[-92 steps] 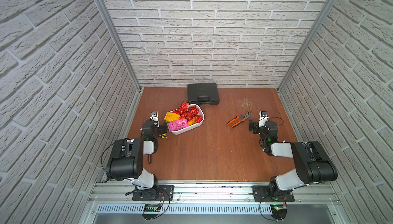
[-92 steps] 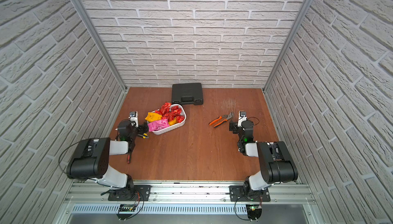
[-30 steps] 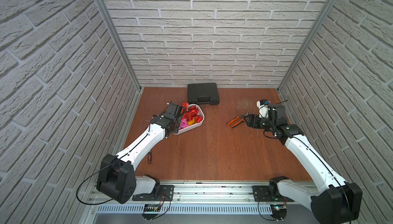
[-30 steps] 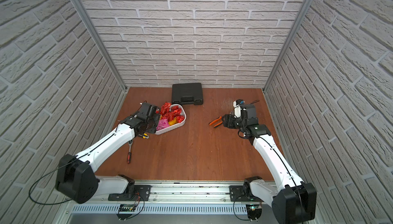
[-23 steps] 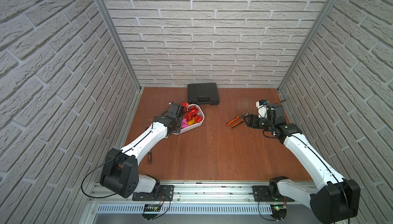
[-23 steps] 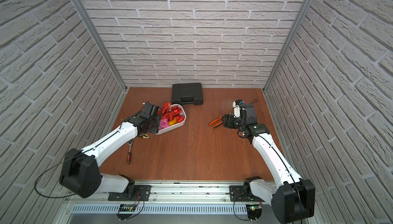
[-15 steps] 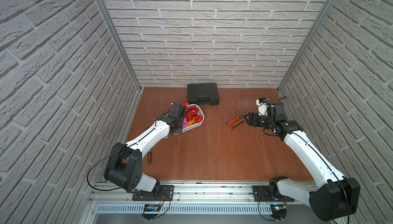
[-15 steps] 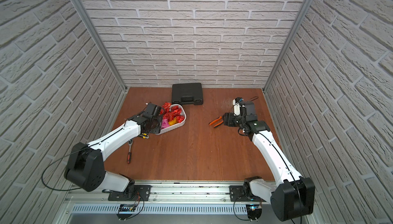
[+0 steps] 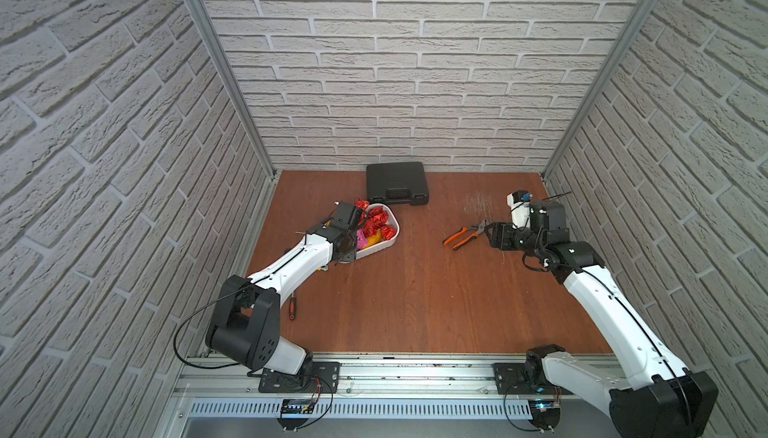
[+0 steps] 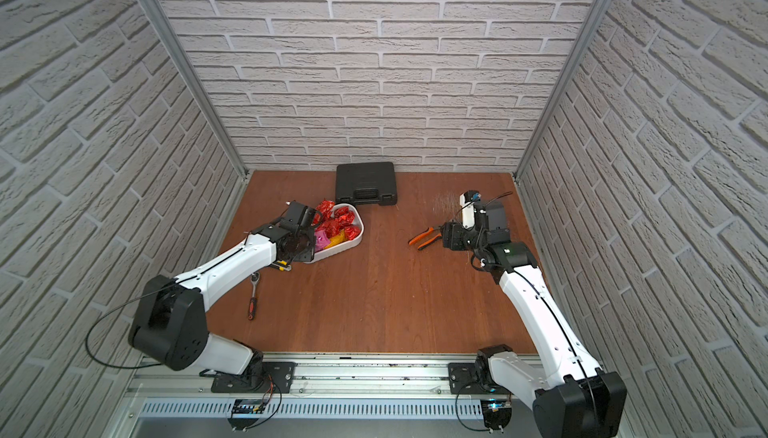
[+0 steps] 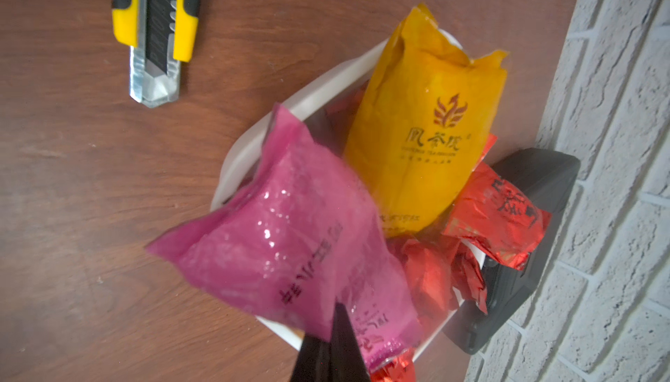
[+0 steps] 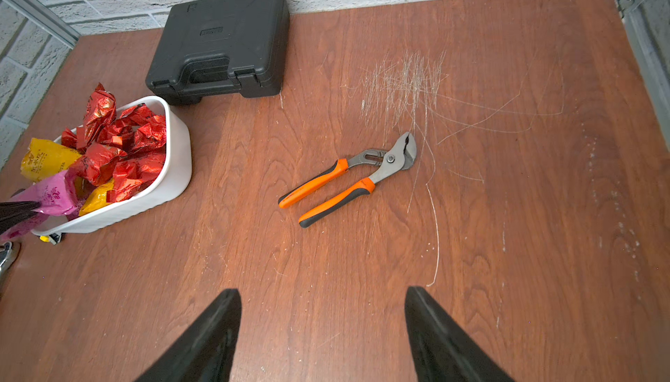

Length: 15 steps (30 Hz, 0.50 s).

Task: Take the tea bags out of the storage box
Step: Pick up the tea bag from the storage box.

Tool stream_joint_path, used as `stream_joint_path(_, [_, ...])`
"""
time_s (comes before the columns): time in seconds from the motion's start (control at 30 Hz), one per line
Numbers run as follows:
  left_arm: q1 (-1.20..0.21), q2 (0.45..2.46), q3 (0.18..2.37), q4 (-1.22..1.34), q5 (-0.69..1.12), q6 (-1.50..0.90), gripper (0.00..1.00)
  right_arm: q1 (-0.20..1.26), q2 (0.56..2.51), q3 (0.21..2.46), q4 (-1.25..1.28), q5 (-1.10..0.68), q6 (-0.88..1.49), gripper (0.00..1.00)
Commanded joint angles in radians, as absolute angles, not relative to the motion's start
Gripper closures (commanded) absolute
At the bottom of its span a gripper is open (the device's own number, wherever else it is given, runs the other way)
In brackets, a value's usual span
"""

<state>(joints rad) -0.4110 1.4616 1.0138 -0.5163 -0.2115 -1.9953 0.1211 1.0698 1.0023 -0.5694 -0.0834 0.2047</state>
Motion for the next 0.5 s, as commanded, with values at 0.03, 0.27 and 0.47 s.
stream_joint_path(0.03, [-0.420,1.371,1.005,-0.595,-0.264,-1.992,1.00,0.126,1.037,1.029,-0.563,-0.080,0.175,0.24])
stream_joint_path(0.27, [-0.496,1.197,0.970,-0.614,-0.358,-1.633,1.00,0.126,1.063,1.080,-0.584,-0.219,0.208,0.27])
stream_joint_path(0.47, [-0.565,1.130,0.921,-0.358,-0.286,-1.006,1.00,0.149,1.141,1.129,-0.639,-0.377,0.284,0.33])
